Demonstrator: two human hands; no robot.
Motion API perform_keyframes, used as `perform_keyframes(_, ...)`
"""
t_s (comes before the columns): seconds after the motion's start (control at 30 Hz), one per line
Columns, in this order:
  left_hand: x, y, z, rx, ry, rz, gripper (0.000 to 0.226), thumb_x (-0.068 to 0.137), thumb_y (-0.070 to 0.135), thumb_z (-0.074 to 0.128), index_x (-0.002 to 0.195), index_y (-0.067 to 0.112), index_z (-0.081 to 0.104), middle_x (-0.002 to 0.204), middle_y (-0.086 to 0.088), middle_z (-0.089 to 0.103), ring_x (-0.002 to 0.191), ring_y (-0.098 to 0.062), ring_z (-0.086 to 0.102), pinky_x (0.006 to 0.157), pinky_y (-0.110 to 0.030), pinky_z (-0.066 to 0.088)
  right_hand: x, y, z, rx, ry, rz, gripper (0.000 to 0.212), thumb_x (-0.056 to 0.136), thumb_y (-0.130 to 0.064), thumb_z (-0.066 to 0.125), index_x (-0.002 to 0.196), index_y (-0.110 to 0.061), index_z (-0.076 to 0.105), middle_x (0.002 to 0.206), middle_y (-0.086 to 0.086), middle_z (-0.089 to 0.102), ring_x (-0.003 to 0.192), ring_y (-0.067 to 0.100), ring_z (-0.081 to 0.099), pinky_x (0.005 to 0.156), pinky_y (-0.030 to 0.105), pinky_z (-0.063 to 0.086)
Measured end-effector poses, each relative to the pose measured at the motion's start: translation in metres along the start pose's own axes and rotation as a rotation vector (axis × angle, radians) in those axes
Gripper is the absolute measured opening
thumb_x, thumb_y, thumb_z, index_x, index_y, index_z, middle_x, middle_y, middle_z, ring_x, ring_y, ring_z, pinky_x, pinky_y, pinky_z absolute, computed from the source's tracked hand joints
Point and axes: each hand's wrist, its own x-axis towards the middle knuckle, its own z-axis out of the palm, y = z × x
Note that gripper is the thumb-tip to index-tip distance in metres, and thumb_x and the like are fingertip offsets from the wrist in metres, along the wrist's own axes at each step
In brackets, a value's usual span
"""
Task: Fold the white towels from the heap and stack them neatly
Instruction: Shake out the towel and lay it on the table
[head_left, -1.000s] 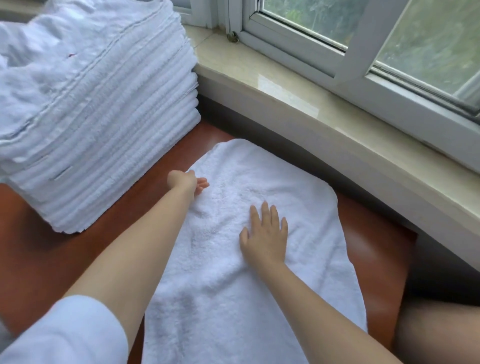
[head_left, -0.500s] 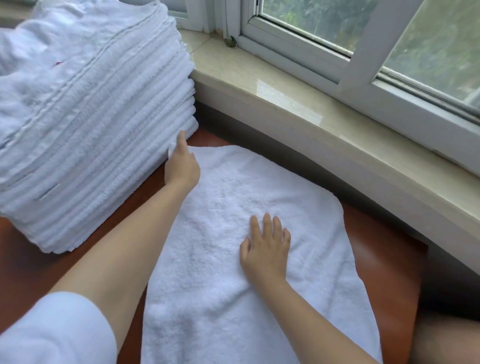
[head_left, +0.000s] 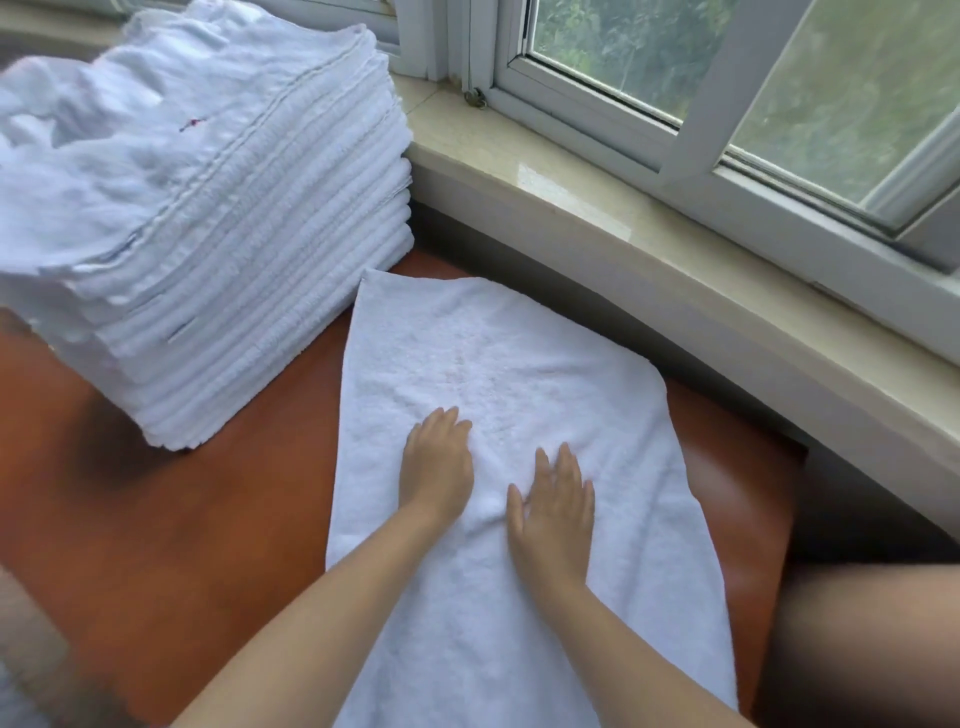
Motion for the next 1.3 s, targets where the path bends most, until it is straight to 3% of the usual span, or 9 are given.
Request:
perform_keyframes(0.2, -0.083, 0.008, 0.011, 0.052, 0.000, 0.052, 0.040, 0.094, 0.007, 0.043, 0.133, 0.013, 0.054, 0.150, -0.006, 0.041, 0.143, -0.019, 0.030, 0.118, -0.039, 0.013, -0.044, 0.024, -0.002, -0.139, -0.037, -0.006, 0.066, 0.101, -0.049, 0.025, 0.155, -0.022, -0.003, 0.162, 0.001, -0.011, 0.149, 0.014, -0.012, 0.116, 0.030, -0.017)
perform_keyframes(0.37, -0.135, 0.012, 0.020, 0.160, 0.021, 0.066, 0.054, 0.069, 0.006, 0.080, 0.122, 0.010, 0.066, 0.133, -0.018, 0.058, 0.123, -0.034, 0.056, 0.099, -0.058, 0.041, -0.078, 0.052, -0.012, -0.238, -0.058, -0.001, 0.066, 0.100, -0.052, 0.024, 0.153, -0.028, -0.007, 0.162, 0.000, -0.012, 0.147, 0.014, -0.017, 0.113, 0.029, -0.021)
perform_keyframes(0.5, -0.188, 0.028, 0.039, 0.173, -0.022, 0.021, 0.056, 0.072, 0.020, 0.081, 0.126, 0.018, 0.065, 0.142, -0.015, 0.051, 0.130, -0.033, 0.050, 0.101, -0.061, 0.038, -0.115, 0.080, -0.024, -0.275, -0.042, 0.013, 0.064, 0.101, -0.049, 0.025, 0.151, -0.028, -0.009, 0.162, 0.001, -0.011, 0.146, 0.012, -0.018, 0.113, 0.029, -0.021)
perform_keyframes(0.57, -0.209, 0.033, 0.046, 0.217, -0.090, -0.015, 0.052, 0.094, 0.033, 0.056, 0.144, 0.026, 0.044, 0.158, -0.007, 0.027, 0.146, -0.027, 0.022, 0.115, -0.059, 0.015, -0.130, 0.092, -0.028, -0.305, -0.091, 0.030, 0.063, 0.101, -0.050, 0.019, 0.153, -0.028, -0.009, 0.162, 0.000, -0.014, 0.148, 0.014, -0.016, 0.115, 0.031, -0.019)
perform_keyframes(0.67, -0.228, 0.029, 0.051, 0.259, -0.142, -0.065, 0.053, 0.102, 0.043, 0.025, 0.153, 0.033, 0.016, 0.163, 0.002, -0.002, 0.149, -0.019, -0.008, 0.116, -0.051, -0.009, -0.153, 0.104, -0.035, -0.307, -0.105, 0.024, 0.060, 0.102, -0.048, 0.020, 0.155, -0.027, 0.005, 0.163, 0.002, -0.004, 0.150, 0.017, -0.008, 0.118, 0.035, -0.012)
perform_keyframes(0.87, -0.306, 0.019, 0.046, 0.284, -0.151, -0.191, 0.053, 0.103, 0.043, 0.021, 0.154, 0.032, 0.011, 0.163, 0.001, -0.003, 0.150, -0.018, -0.007, 0.118, -0.044, -0.003, -0.213, 0.132, -0.053, -0.278, -0.099, 0.006, 0.053, 0.100, -0.032, 0.033, 0.152, -0.022, 0.025, 0.161, 0.004, 0.014, 0.149, 0.020, 0.006, 0.120, 0.038, 0.002)
perform_keyframes(0.97, -0.346, 0.025, 0.044, 0.315, -0.175, -0.237, 0.051, 0.104, 0.041, 0.021, 0.154, 0.033, 0.012, 0.163, 0.001, 0.000, 0.150, -0.018, -0.002, 0.119, -0.044, 0.005, -0.242, 0.133, -0.061, -0.261, -0.075, 0.014, 0.049, 0.096, -0.031, 0.038, 0.144, -0.025, 0.036, 0.154, 0.001, 0.026, 0.138, 0.020, 0.026, 0.110, 0.035, 0.024)
perform_keyframes(1.17, -0.391, 0.019, 0.024, 0.301, -0.220, -0.236, 0.076, 0.090, 0.070, 0.035, 0.153, 0.030, 0.019, 0.162, -0.002, 0.007, 0.148, -0.022, 0.005, 0.114, -0.045, 0.023, -0.293, 0.150, -0.070, -0.103, -0.187, -0.011, 0.057, 0.095, -0.055, 0.039, 0.145, -0.029, 0.027, 0.123, 0.004, 0.041, 0.105, 0.020, 0.052, 0.089, 0.034, 0.043)
perform_keyframes(1.3, -0.404, 0.012, 0.012, 0.364, -0.421, 0.018, 0.100, 0.076, 0.060, 0.067, 0.153, 0.033, 0.008, 0.161, -0.001, -0.011, 0.148, -0.030, -0.010, 0.112, -0.045, 0.031, -0.303, 0.150, -0.070, -0.023, -0.189, 0.058, 0.057, 0.099, -0.032, 0.038, 0.149, -0.025, 0.011, 0.100, 0.000, 0.060, 0.090, 0.024, 0.062, 0.080, 0.036, 0.045)
